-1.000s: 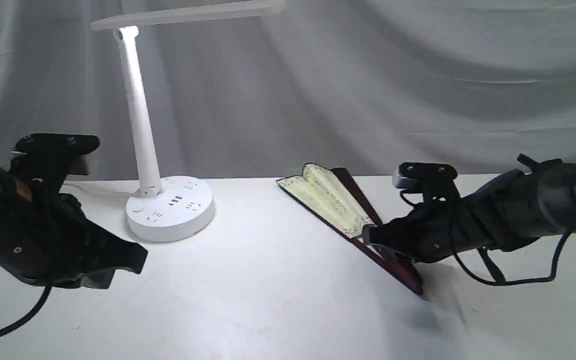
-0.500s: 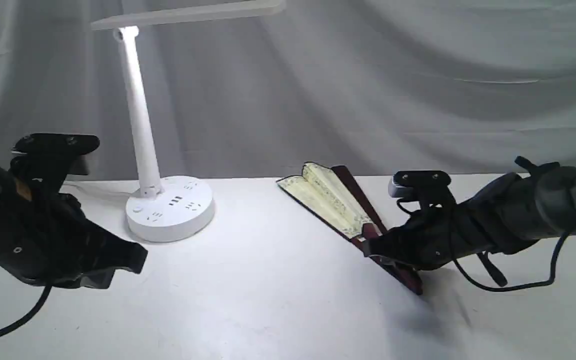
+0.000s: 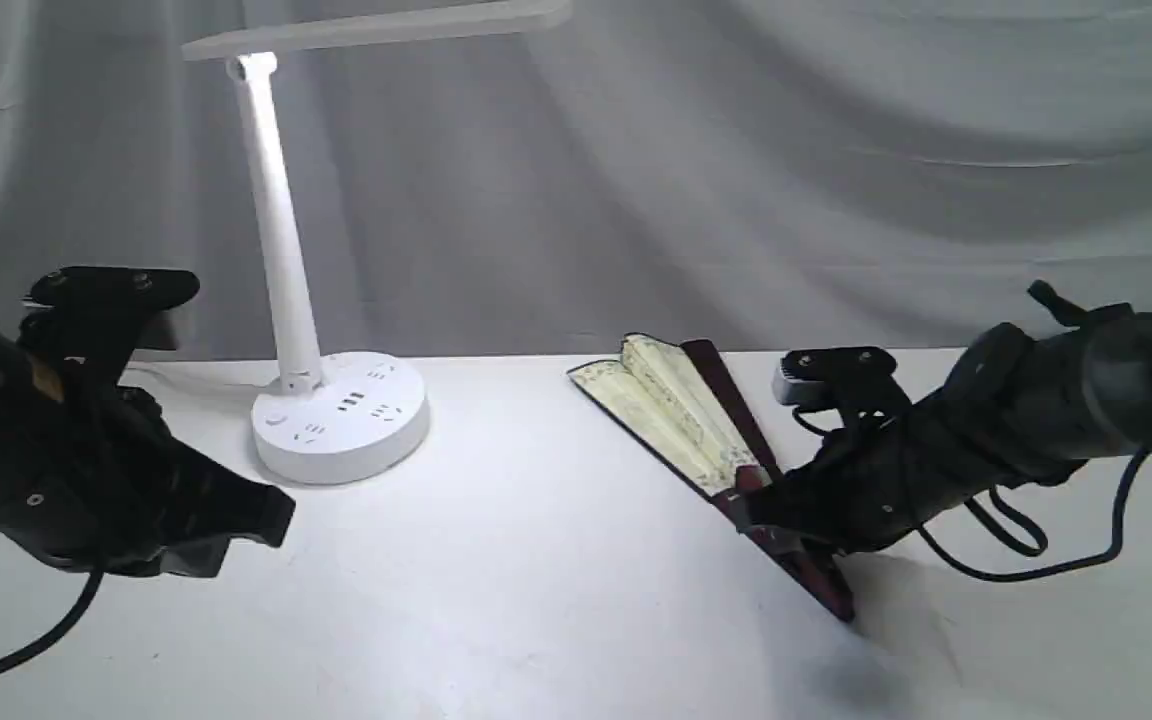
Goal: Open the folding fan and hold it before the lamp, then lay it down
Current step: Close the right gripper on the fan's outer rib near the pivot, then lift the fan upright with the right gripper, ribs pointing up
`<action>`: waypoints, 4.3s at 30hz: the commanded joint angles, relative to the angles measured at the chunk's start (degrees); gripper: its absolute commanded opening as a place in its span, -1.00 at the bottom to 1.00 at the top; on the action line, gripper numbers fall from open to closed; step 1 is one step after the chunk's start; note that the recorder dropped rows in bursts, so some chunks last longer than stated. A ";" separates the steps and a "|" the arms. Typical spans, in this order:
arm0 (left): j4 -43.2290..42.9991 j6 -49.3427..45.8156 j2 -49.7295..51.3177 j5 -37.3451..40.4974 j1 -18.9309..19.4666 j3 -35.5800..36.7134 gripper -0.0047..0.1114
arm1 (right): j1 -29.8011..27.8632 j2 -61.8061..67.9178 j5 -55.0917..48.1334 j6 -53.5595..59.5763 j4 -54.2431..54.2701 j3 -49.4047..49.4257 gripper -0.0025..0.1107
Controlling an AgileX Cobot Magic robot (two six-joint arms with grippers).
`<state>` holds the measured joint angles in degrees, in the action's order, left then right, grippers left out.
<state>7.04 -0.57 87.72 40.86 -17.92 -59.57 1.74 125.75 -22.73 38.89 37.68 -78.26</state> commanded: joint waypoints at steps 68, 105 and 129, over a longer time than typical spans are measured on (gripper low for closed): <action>0.01 0.57 -0.10 0.97 -0.33 -0.36 -0.92 | 2.09 -20.16 -3.25 -12.34 -0.23 18.83 -0.51; 0.01 0.57 -0.10 0.97 -0.33 -0.36 -0.92 | -5.16 3.95 -20.99 -2.62 17.90 -5.15 -0.16; 0.01 0.57 -0.10 0.80 -0.33 -0.36 -0.92 | -5.16 5.76 -25.28 2.21 23.94 -5.15 -0.84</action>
<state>7.04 -0.57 87.72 41.91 -17.92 -59.57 -2.92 131.45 -47.26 39.76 62.23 -83.47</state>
